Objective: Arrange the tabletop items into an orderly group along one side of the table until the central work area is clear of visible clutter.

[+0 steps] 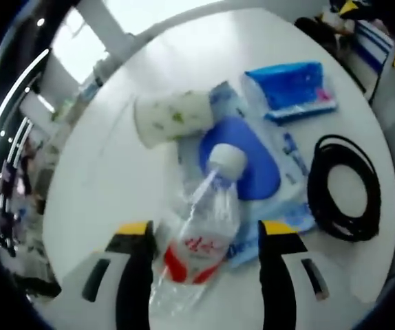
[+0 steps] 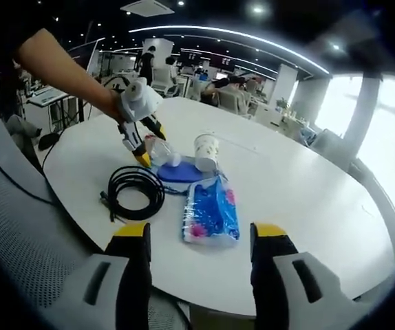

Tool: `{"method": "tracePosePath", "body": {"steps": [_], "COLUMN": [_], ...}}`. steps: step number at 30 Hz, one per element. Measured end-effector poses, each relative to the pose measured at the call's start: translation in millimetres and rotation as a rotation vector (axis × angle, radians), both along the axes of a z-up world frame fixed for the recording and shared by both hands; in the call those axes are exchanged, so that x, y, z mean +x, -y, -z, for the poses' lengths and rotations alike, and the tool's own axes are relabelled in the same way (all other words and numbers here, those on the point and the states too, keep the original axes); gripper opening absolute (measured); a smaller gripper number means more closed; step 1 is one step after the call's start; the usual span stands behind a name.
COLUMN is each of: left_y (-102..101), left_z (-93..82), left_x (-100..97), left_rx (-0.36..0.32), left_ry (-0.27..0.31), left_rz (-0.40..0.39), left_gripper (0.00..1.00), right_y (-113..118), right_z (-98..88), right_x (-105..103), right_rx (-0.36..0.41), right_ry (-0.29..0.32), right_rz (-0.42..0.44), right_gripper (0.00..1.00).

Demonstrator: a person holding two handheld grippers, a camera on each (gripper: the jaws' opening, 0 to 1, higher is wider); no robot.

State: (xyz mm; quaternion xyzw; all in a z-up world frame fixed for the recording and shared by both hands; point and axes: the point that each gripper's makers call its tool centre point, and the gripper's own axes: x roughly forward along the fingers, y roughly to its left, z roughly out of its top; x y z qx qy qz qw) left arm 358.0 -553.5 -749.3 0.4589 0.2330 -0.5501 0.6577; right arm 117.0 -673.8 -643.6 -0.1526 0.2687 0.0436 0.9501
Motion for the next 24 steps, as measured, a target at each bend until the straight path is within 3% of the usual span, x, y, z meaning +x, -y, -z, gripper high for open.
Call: {"method": "tracePosePath", "body": {"steps": [12, 17, 24], "left_y": [6.5, 8.8, 10.0], "left_z": [4.1, 6.9, 6.6], "left_x": [11.8, 10.4, 7.6], "left_rx": [0.0, 0.021, 0.043], "left_ry": [-0.031, -0.07, -0.063], "left_rz": [0.007, 0.044, 0.087], "left_gripper": [0.52, 0.51, 0.49], "right_y": [-0.9, -0.7, 1.1], "right_z": [2.5, 3.4, 2.8], "right_x": [0.2, -0.3, -0.2], "right_rx": [0.005, 0.005, 0.001], "right_ry": [-0.008, -0.012, -0.01], "right_rz": [-0.005, -0.005, 0.002], "right_gripper": [0.57, 0.55, 0.54]}}
